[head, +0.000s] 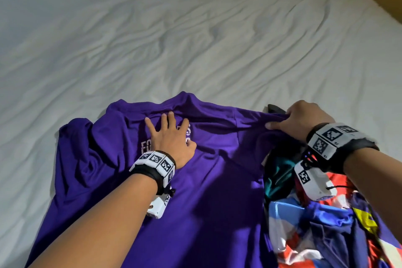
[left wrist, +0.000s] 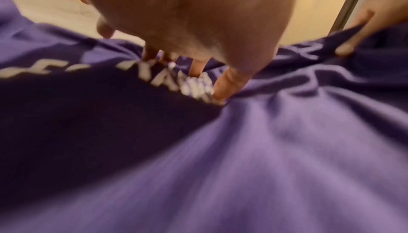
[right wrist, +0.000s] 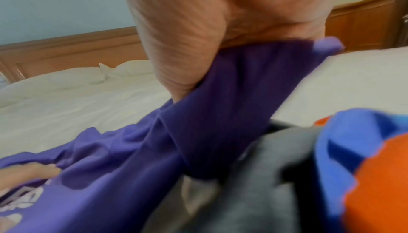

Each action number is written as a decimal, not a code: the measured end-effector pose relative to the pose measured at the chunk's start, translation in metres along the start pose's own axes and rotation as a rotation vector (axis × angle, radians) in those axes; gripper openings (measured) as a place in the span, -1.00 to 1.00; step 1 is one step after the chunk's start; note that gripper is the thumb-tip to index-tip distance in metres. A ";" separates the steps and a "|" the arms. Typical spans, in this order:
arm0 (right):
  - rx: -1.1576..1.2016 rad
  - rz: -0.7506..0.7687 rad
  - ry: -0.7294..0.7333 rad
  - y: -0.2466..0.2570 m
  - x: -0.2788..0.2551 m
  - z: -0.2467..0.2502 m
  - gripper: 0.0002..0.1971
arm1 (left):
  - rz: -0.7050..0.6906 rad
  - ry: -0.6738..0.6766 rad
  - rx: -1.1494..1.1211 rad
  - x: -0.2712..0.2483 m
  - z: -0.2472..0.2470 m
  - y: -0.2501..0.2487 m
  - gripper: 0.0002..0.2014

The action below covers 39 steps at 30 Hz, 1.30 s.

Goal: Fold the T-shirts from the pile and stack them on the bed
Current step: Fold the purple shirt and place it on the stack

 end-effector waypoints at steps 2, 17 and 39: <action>0.006 -0.022 -0.131 -0.016 0.001 0.014 -0.51 | 0.048 -0.005 0.011 0.002 0.020 -0.008 -0.45; 0.835 -0.090 -0.230 -0.053 0.011 -0.014 -0.61 | -0.187 -0.190 -0.020 0.080 0.071 -0.083 -0.80; 0.189 -0.124 -0.432 -0.040 -0.005 -0.016 -0.46 | -0.175 -0.410 -0.053 0.017 0.070 -0.094 -0.42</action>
Point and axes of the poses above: each hand's wrist, its own x-axis towards the middle knuckle, its own z-axis out of the back of the hand, y = z × x, the point moved 8 cm from there along x, towards the middle knuckle, and after that the axes turned 1 degree about -y, right-handed, at the moved point
